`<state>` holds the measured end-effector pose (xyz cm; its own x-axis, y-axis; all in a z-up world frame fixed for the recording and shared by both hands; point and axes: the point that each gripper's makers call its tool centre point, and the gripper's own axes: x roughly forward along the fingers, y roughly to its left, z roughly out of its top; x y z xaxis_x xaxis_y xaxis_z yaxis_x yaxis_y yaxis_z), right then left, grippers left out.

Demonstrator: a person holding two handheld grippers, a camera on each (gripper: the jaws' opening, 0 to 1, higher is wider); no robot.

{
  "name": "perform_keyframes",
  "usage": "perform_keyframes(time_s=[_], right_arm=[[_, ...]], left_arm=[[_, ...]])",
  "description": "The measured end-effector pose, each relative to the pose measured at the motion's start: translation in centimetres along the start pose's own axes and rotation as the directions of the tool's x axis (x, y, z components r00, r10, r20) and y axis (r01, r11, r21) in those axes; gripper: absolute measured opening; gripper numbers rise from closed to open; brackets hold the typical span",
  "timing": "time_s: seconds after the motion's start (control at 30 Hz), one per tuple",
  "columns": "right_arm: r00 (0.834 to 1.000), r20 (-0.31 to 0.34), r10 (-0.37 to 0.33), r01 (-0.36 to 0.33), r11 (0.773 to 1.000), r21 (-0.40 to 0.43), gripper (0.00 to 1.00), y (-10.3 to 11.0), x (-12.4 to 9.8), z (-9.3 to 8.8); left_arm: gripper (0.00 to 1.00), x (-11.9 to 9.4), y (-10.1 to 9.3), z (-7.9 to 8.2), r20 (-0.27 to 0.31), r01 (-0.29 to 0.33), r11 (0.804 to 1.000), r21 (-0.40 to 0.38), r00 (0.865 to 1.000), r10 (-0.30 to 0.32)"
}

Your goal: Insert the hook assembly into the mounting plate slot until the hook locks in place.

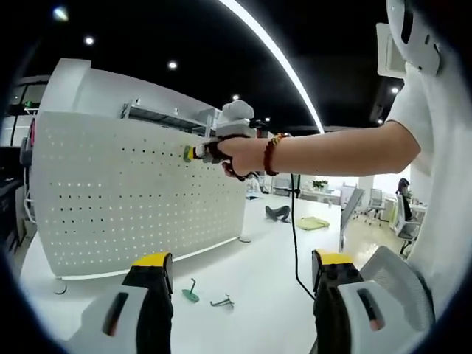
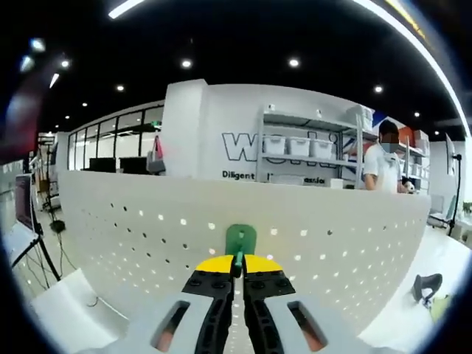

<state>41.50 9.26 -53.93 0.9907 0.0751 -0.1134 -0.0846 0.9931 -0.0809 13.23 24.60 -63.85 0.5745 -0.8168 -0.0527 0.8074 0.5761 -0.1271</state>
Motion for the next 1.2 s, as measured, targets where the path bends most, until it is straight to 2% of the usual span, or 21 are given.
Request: perform_keyframes(time_s=[0.2, 0.47, 0.67, 0.77, 0.9, 1.13, 1.2], right_arm=[[0.999, 0.028, 0.040, -0.041, 0.999, 0.035, 0.06, 0.3, -0.2, 0.4], [0.997, 0.026, 0.078, -0.079, 0.996, 0.031, 0.07, 0.4, -1.3, -0.4], [0.994, -0.007, 0.111, -0.111, 0.993, 0.044, 0.07, 0.7, -2.4, -2.8], [0.990, -0.047, 0.135, -0.132, 0.990, 0.057, 0.07, 1.3, -3.2, -4.9], [0.983, -0.065, 0.172, -0.167, 0.984, 0.065, 0.07, 2.1, -4.0, -6.7], [0.962, -0.100, 0.252, -0.244, 0.966, 0.087, 0.08, 3.6, -4.5, -8.8], [0.951, -0.131, 0.280, -0.270, 0.959, 0.085, 0.08, 4.1, -4.6, -9.8]], left_arm=[[0.79, 0.0, 0.3, 0.2, -0.004, -0.013, 1.000, 0.004, 1.000, 0.013], [0.79, -0.1, 0.5, -0.4, -0.027, -0.031, 1.000, 0.007, 0.999, 0.031], [0.79, -0.2, 0.3, -0.9, -0.044, -0.040, 0.999, 0.007, 0.998, 0.040], [0.79, -0.2, 0.2, -1.0, -0.050, -0.038, 0.999, 0.008, 0.998, 0.038], [0.79, -0.2, 0.0, -1.1, -0.056, -0.035, 0.999, 0.010, 0.998, 0.036], [0.79, -0.4, -0.1, -1.2, -0.066, -0.042, 0.999, 0.025, 0.997, 0.043], [0.79, -0.4, -0.1, -1.3, -0.068, -0.043, 0.999, 0.026, 0.997, 0.045]])
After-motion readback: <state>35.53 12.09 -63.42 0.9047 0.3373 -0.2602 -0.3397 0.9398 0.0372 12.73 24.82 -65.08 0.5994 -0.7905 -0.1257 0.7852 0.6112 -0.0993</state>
